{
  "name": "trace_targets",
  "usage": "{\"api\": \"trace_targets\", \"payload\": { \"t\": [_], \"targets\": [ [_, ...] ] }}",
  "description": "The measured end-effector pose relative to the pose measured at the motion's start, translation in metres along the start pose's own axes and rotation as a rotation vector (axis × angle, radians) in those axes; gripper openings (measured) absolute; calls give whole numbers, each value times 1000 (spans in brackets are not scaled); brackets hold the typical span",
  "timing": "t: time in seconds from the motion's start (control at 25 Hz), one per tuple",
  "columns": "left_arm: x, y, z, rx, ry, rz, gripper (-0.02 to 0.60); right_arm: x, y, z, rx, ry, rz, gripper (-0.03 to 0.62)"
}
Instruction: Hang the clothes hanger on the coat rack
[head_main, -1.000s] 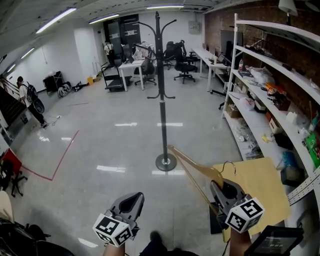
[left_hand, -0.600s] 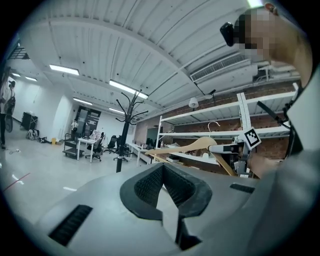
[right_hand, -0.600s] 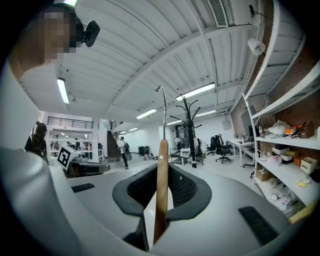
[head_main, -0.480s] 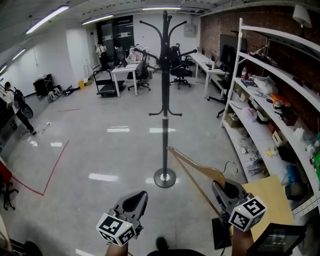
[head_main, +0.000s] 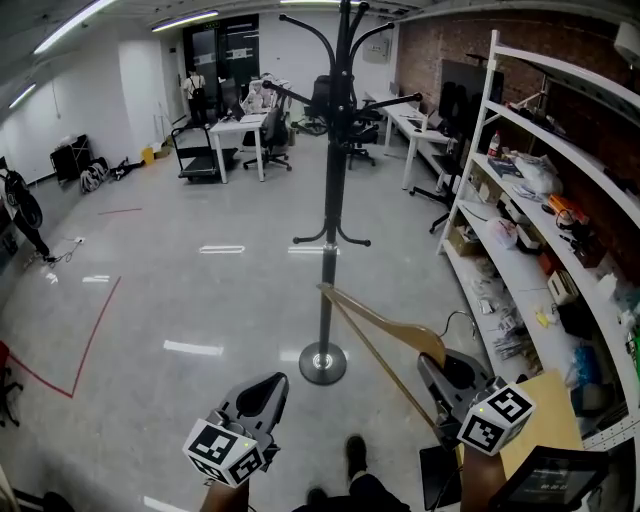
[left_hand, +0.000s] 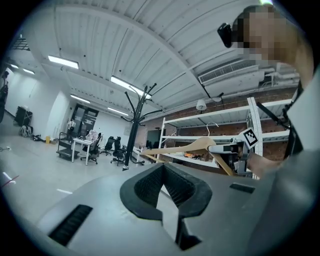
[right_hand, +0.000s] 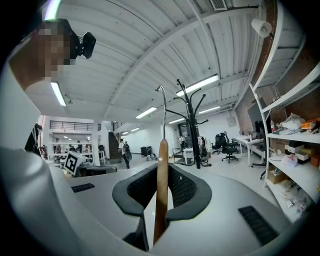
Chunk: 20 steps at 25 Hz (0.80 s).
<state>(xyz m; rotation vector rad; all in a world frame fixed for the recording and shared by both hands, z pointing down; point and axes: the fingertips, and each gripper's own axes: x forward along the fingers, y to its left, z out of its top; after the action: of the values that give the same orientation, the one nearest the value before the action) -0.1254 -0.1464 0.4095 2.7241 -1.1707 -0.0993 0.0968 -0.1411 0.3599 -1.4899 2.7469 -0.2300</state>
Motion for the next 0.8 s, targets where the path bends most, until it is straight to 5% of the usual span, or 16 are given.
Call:
{"api": "trace_targets", "payload": {
  "t": [0.4, 0.8],
  "targets": [
    [146, 64, 47, 94, -45, 55, 0, 109, -104, 41, -37, -35, 141, 55],
    [223, 109, 65, 118, -31, 100, 0, 206, -144, 82, -77, -23, 356, 55]
  ]
}}
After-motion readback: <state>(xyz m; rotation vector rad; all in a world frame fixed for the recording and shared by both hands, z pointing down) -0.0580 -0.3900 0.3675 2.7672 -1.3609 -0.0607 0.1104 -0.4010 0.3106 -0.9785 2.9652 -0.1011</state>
